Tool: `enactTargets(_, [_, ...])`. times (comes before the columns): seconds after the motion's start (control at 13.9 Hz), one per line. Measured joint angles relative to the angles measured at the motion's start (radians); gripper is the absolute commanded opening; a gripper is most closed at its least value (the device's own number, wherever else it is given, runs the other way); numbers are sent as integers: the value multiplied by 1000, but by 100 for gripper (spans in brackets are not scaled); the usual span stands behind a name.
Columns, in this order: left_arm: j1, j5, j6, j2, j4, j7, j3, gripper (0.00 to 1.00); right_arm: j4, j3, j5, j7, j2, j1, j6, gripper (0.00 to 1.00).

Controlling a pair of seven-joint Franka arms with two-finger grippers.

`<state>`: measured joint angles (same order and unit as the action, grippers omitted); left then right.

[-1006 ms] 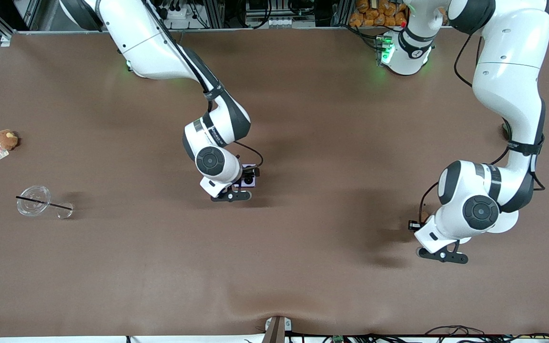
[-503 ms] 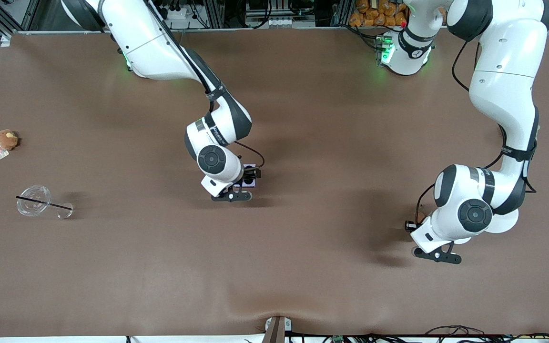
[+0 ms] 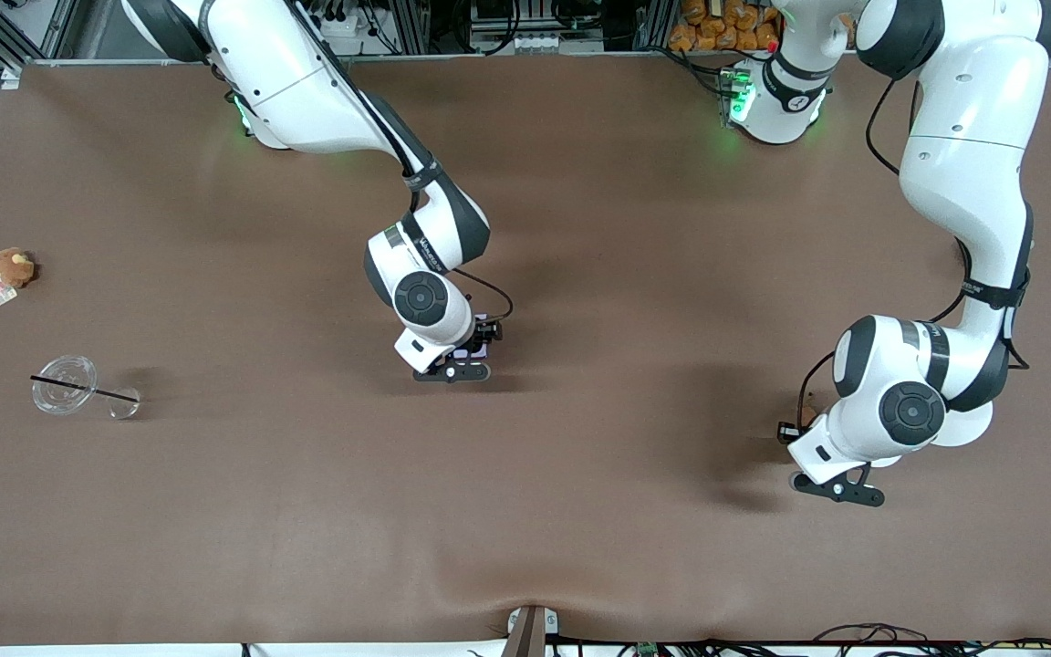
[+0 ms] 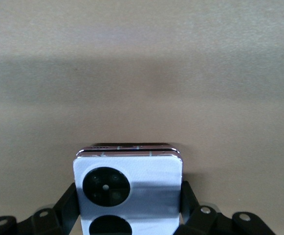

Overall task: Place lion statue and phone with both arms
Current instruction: 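Lower the lion beside the lamp while the right gripper lifts the phone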

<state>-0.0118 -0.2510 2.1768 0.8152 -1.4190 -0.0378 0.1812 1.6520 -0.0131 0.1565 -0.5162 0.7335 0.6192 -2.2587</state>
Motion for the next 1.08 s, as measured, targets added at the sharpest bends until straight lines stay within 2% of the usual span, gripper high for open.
enactTargets(0.14, [0,0,0,0,1,0,0,100,-22,10,-13,-11,0,-6,59,0])
enactTargets(0.36, [1,0,0,-7,8,0,3,100,-140,28,-32,-18,-6,-64,281,0])
enactTargets(0.5, [3,0,-15,-28,10,0,7,100,-182,77,-68,-19,-38,-100,364,0])
enactTargets(0.72, [21,0,-87,-93,17,0,29,100,-184,153,-93,57,-79,-192,395,0])
enactTargets(1.08, [113,0,-255,-256,28,-8,36,100,-168,167,-97,201,-76,-364,394,0])
